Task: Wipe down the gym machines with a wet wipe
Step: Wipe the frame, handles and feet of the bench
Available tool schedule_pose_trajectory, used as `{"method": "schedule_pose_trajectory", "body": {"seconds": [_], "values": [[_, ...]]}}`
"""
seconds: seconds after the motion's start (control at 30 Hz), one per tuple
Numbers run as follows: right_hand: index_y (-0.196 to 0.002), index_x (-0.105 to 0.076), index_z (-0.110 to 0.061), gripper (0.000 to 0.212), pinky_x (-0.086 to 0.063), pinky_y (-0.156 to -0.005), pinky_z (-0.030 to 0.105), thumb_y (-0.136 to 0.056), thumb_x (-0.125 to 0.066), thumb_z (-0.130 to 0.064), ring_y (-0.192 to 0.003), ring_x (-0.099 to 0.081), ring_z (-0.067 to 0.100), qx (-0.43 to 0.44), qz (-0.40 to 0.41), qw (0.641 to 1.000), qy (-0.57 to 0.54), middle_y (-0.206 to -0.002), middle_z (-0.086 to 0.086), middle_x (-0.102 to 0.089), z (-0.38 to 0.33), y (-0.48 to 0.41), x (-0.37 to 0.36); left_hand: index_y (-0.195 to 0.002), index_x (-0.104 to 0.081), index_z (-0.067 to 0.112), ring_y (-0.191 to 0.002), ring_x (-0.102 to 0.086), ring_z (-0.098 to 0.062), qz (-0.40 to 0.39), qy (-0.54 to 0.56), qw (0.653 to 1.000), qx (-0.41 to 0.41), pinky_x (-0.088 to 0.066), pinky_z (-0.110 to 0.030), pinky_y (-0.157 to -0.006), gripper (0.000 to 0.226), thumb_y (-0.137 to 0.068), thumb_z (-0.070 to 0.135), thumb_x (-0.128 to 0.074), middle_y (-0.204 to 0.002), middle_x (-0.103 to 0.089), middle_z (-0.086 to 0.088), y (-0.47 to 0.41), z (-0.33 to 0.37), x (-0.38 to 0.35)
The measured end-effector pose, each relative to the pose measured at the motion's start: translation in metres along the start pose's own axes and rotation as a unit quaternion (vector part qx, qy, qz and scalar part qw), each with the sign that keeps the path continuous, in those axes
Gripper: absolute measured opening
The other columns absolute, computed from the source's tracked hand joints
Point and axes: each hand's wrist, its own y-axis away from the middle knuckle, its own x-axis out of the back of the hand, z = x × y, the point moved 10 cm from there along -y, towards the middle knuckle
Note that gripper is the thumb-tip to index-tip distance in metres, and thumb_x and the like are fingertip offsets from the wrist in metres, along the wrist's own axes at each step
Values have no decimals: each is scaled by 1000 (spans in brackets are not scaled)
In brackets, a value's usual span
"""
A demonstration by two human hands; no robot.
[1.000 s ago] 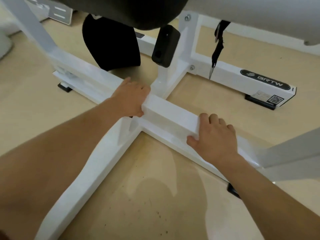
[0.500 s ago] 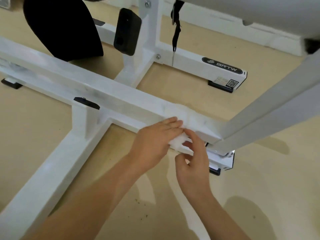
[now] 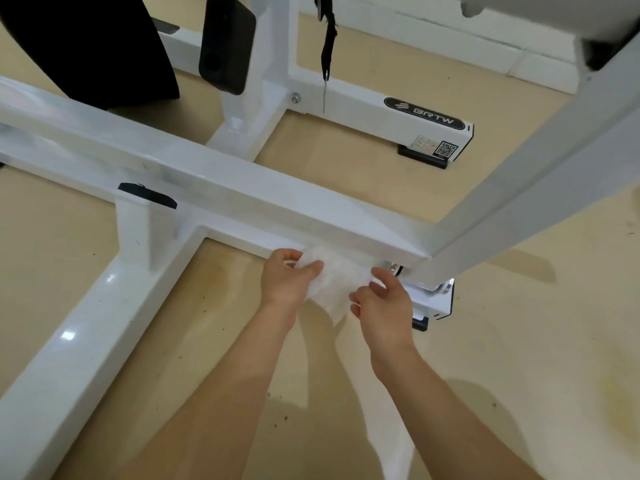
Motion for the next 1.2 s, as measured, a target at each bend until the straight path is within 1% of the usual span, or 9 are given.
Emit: {"method": "schedule_pose_trajectory", "body": {"seconds": [0.1, 0.17, 0.3, 0.5, 0.7, 0.8, 0.93, 1.07, 1.2], "values": [[-143, -37, -25, 55, -43, -97, 27, -92, -44, -7, -113, -54, 16, 75, -53, 984, 152, -123, -1, -53, -11, 14, -18, -89, -56, 17, -74, -60, -15, 58, -65, 996, -35, -48, -25, -67, 27, -76, 23, -79, -82, -59, 6, 0, 6, 3], [-154, -17, -18, 67, -16, -113, 19, -93, -42, -7, -146, -19, 13, 178, -128, 927, 304, -157, -2, -22, -13, 28, -46, -82, -53, 17, -65, -56, -11, 69, -82, 993, -49, -44, -22, -58, 28, -75, 26, -78, -75, -57, 6, -1, 8, 0], [-149, 24, -13, 84, 3, -121, 37, -92, -37, -14, -146, 22, 17, 229, -181, 787, 543, -158, 1, 26, 14, 21, -84, -81, -56, 14, -65, -56, -12, 59, -92, 993, -46, -44, -19, -58, 27, -77, 31, -76, -73, -59, 5, -5, 7, -2], [-145, 29, -8, 82, 11, -118, 43, -96, -35, -19, -143, 30, 27, 278, -156, 641, 698, -152, 10, 37, 2, -3, -131, -93, -61, 22, -85, -53, -8, 90, -178, 970, -139, -40, -17, -73, 21, -77, 21, -74, -96, -60, 6, -9, 27, 54], [-148, 26, -16, 88, 14, -118, 45, -95, -43, -29, -140, 35, 25, 356, -209, 613, 674, -152, 5, 39, -7, -4, -218, -125, -63, 13, -115, -55, -28, 92, -429, 792, -424, -49, -34, -90, 49, -78, -2, -62, -130, -58, -10, 9, 72, 74], [-148, 25, -12, 83, 13, -118, 43, -95, -38, -22, -142, 32, 26, 346, -187, 633, 667, -154, 8, 35, -8, -5, -189, -153, -18, 22, -147, -17, -17, -56, -572, 740, -348, -18, -37, -119, 66, -92, 12, -42, -159, -20, 4, -10, 53, 42], [-149, 16, -4, 85, -1, -120, 45, -92, -43, -26, -145, 20, 31, 293, -79, 708, 638, -156, 15, 25, 16, -2, -84, -152, 11, 19, -148, 11, -16, -175, -645, 629, -398, 11, -42, -118, 66, -99, 28, -27, -162, 8, 1, 42, 19, -45], [-148, 24, -8, 91, 8, -119, 47, -93, -44, -34, -143, 28, 27, 228, -89, 733, 635, -155, 11, 32, 24, -7, -87, -149, 19, 18, -148, 13, -16, -144, -658, 635, -378, 7, -42, -120, 73, -100, 32, -33, -161, 14, 1, 40, 12, -44], [-150, 23, -14, 81, 8, -119, 47, -95, -37, -23, -145, 24, 21, 324, -182, 691, 620, -157, 3, 29, -11, 2, -173, -151, 16, 16, -148, 7, -14, -53, -680, 659, -317, -4, -33, -121, 79, -98, 21, -43, -161, 11, 0, -6, 32, 36]]}}
